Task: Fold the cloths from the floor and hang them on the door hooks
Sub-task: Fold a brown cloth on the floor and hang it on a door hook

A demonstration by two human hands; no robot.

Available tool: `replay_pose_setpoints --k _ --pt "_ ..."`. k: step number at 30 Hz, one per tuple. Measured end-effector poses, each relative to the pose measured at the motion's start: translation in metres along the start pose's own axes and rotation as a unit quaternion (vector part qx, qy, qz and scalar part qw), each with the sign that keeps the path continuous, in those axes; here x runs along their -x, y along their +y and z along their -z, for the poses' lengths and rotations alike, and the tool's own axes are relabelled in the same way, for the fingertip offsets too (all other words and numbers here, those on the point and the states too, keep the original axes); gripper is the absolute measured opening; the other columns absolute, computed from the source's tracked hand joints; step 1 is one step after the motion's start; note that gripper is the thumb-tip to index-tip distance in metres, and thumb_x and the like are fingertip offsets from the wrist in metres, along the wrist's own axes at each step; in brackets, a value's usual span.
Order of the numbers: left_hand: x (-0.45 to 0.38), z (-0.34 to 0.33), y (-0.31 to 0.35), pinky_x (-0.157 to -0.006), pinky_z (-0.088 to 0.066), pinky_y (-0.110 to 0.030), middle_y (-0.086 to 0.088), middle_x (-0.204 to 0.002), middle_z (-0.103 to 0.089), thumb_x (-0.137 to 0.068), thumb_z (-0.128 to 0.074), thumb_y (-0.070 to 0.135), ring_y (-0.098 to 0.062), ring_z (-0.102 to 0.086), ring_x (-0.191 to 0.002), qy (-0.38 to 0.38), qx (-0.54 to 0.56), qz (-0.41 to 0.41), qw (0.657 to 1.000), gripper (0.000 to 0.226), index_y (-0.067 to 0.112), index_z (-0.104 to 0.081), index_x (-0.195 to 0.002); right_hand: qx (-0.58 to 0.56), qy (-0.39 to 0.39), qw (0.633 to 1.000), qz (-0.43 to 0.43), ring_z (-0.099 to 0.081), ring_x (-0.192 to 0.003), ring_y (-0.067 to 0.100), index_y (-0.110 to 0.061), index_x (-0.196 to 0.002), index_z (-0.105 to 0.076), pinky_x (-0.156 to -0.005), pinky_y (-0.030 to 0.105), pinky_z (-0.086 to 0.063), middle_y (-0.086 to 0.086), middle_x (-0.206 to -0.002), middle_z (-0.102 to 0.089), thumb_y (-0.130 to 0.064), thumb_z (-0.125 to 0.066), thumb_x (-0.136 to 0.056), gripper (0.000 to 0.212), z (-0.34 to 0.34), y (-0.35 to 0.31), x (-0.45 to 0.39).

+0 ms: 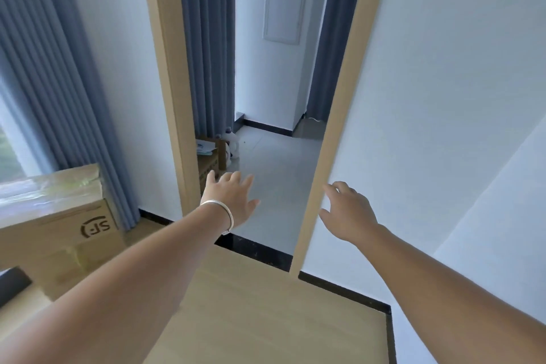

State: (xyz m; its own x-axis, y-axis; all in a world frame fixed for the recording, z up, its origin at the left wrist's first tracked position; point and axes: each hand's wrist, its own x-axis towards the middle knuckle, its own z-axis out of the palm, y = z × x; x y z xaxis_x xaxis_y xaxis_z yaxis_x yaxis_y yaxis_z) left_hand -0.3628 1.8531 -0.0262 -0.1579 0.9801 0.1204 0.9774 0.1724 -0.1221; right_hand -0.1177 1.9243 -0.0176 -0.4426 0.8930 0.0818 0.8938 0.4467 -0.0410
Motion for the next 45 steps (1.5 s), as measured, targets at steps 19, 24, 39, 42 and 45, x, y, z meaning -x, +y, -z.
replay_pose_setpoints --k 19,24,39,42,45 --pt "0.040 -0.125 -0.186 -0.113 -0.016 -0.053 -0.001 -0.146 -0.040 -0.093 -0.029 0.060 -0.022 -0.036 -0.136 -0.153 -0.004 0.413 0.898 0.061 0.030 -0.026 -0.146 -0.021 -0.110 0.916 0.386 -0.039 -0.130 0.023 -0.025 -0.144 -0.030 -0.108 0.040 -0.030 0.002 -0.145 -0.037 -0.042 -0.046 -0.094 0.056 -0.129 -0.233 -0.243" --pt "0.087 -0.166 -0.217 -0.112 -0.018 -0.053 0.001 -0.144 -0.041 -0.093 -0.029 0.058 -0.022 -0.039 -0.133 -0.189 0.034 0.473 0.860 0.058 0.031 -0.029 -0.144 -0.006 -0.146 0.885 0.442 -0.038 -0.131 0.022 -0.024 -0.145 -0.030 -0.109 0.040 -0.030 0.002 -0.146 -0.036 -0.043 -0.047 -0.093 0.058 -0.167 -0.298 -0.238" --pt "0.204 -0.334 -0.365 -0.111 -0.021 -0.053 -0.002 -0.145 -0.040 -0.093 -0.035 0.057 -0.024 -0.041 -0.130 -0.274 0.162 0.585 0.745 0.060 0.028 -0.029 -0.145 0.099 -0.273 0.795 0.533 -0.036 -0.134 0.020 -0.019 -0.149 -0.026 -0.110 0.036 -0.030 0.000 -0.149 -0.034 -0.044 -0.051 -0.094 0.066 -0.309 -0.524 -0.209" --pt "0.229 -0.377 -0.383 -0.112 -0.019 -0.053 -0.003 -0.146 -0.039 -0.094 -0.033 0.058 -0.025 -0.041 -0.131 -0.294 0.189 0.593 0.725 0.063 0.028 -0.022 -0.148 0.114 -0.287 0.777 0.548 -0.038 -0.133 0.020 -0.017 -0.148 -0.027 -0.108 0.035 -0.031 0.000 -0.146 -0.036 -0.044 -0.051 -0.093 0.066 -0.351 -0.563 -0.198" --pt "0.255 -0.420 -0.394 -0.112 -0.020 -0.053 -0.003 -0.144 -0.040 -0.094 -0.031 0.057 -0.026 -0.043 -0.129 -0.314 0.204 0.602 0.705 0.061 0.027 -0.025 -0.147 0.135 -0.300 0.760 0.560 -0.041 -0.130 0.021 -0.015 -0.146 -0.030 -0.106 0.036 -0.034 0.001 -0.142 -0.040 -0.044 -0.052 -0.093 0.064 -0.395 -0.595 -0.189"
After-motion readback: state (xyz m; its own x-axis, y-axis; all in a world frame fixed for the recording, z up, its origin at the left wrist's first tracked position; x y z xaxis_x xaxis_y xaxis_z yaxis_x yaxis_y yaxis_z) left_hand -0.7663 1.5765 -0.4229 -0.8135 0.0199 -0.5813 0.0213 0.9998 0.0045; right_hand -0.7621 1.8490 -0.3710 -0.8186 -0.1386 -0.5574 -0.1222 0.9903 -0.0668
